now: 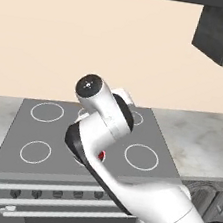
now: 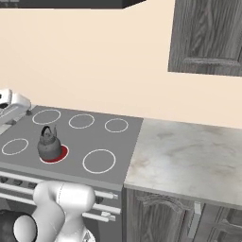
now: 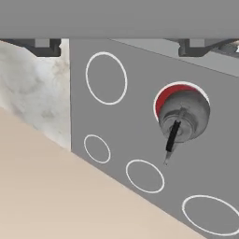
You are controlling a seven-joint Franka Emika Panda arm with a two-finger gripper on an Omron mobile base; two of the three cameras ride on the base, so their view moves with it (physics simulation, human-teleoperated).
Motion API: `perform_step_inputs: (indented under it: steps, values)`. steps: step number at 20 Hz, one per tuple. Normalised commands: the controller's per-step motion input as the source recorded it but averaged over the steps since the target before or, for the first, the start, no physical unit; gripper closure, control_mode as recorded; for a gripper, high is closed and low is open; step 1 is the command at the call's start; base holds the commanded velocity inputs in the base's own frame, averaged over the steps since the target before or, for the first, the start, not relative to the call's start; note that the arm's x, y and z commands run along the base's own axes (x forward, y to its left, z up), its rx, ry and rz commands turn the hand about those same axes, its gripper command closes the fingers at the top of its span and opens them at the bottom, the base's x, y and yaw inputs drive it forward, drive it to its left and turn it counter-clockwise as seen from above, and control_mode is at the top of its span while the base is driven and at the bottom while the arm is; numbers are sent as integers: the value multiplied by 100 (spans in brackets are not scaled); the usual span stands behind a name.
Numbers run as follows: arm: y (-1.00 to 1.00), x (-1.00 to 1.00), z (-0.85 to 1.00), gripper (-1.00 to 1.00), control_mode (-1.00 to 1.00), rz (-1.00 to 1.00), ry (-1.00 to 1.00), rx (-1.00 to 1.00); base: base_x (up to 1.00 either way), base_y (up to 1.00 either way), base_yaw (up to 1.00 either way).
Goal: The kettle is done boiling. Turn off the stove, then wait for 300 timesteps before moving the kettle to the dining table.
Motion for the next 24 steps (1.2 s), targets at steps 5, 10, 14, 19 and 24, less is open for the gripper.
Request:
perform_step_inputs:
  steps: [5,10,14,19,24]
  values:
    - [47,-35,-2,-100,-100,5,-12,-15,0,0,0]
    - [41,-27,-13,-100,-100,6,-6,-15,0,0,0]
    - [36,-15,-23,-100,-100,6,-1,-13,0,0,0]
    - [26,-4,-34,-100,-100,4,0,-10,0,0,0]
    - [25,-2,-39,-100,-100,4,0,-10,0,0,0]
